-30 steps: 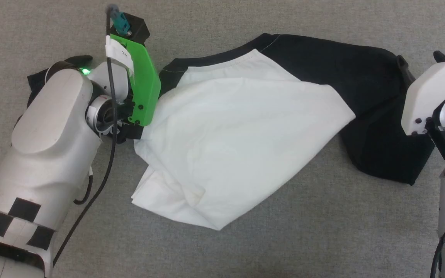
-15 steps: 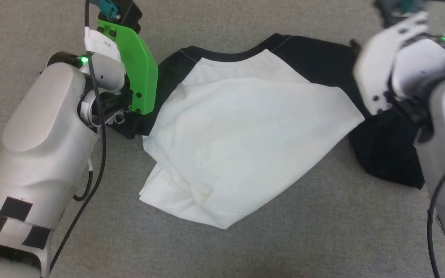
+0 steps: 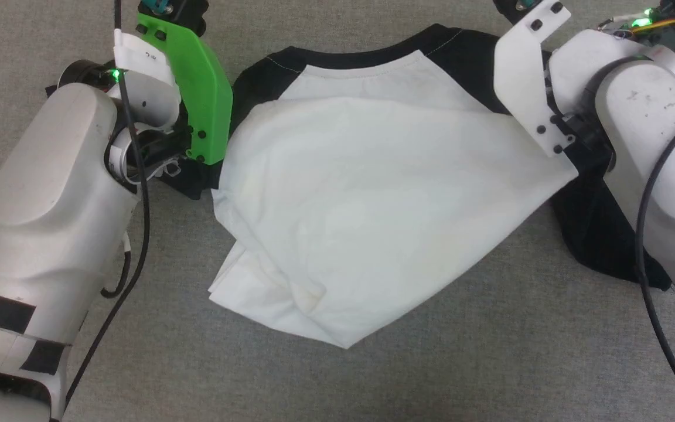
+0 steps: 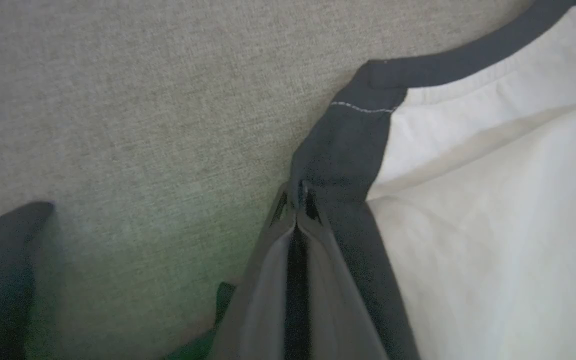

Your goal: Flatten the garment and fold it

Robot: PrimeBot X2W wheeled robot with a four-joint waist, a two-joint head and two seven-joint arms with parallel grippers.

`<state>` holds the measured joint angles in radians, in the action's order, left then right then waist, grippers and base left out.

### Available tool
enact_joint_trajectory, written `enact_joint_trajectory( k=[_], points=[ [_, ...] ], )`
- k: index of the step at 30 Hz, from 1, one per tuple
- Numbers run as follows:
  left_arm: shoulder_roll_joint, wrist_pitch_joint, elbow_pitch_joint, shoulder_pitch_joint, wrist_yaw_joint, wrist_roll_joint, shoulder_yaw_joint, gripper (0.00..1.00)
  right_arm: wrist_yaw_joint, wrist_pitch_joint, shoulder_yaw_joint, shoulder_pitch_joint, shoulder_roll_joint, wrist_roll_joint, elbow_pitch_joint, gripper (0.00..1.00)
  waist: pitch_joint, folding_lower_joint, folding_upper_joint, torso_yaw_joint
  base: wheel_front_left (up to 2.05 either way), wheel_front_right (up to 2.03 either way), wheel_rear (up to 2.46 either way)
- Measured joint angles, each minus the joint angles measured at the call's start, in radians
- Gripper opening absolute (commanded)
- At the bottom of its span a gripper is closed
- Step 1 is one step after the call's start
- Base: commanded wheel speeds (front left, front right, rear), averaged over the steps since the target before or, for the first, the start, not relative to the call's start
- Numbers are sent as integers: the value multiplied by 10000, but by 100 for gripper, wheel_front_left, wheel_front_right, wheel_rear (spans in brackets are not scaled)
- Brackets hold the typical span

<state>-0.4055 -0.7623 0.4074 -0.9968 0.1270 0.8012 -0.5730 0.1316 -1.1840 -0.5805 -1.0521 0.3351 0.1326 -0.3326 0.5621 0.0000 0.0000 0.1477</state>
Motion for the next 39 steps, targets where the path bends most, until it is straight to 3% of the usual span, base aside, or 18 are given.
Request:
enact_joint_trajectory(
  k=[4,5,6,7,12,21,30,36,39],
  points=[
    [2,71,-15,-38,0,0,-8,0,-13,-395,-372,-275,98,606,-61,100,100,0,0,24,0,0,0],
    [2,71,-15,-47,0,2,-8,0,-15,-454,-380,-313,115,698,-69,72,109,0,0,27,0,0,0],
    [2,73,-13,-49,0,2,-10,0,-15,-527,-362,-325,113,815,-65,12,108,0,0,23,0,0,0],
    [0,75,-12,-51,0,2,-12,0,-13,-525,-303,-322,105,922,-50,0,106,0,0,15,0,0,0],
    [-4,207,61,-51,0,79,-12,0,0,-159,111,-34,-63,1147,10,0,-21,0,-1,-37,0,0,0],
    [23,1273,81,-1,0,558,73,0,2,1942,1760,656,-301,1310,443,0,-712,0,0,-162,0,0,0],
    [-201,1601,-176,176,0,965,-77,0,2,2947,2654,1203,-307,1517,1233,0,-1694,0,0,-368,0,0,0],
    [-464,2543,-660,39,0,882,-81,0,2,3436,3384,1323,-663,1592,1524,0,-2149,0,0,-485,0,0,0],
    [-761,3183,-704,-448,0,303,-56,0,4,3580,3570,1183,-1012,1613,1498,0,-2219,0,0,-592,0,0,0]
  ],
)
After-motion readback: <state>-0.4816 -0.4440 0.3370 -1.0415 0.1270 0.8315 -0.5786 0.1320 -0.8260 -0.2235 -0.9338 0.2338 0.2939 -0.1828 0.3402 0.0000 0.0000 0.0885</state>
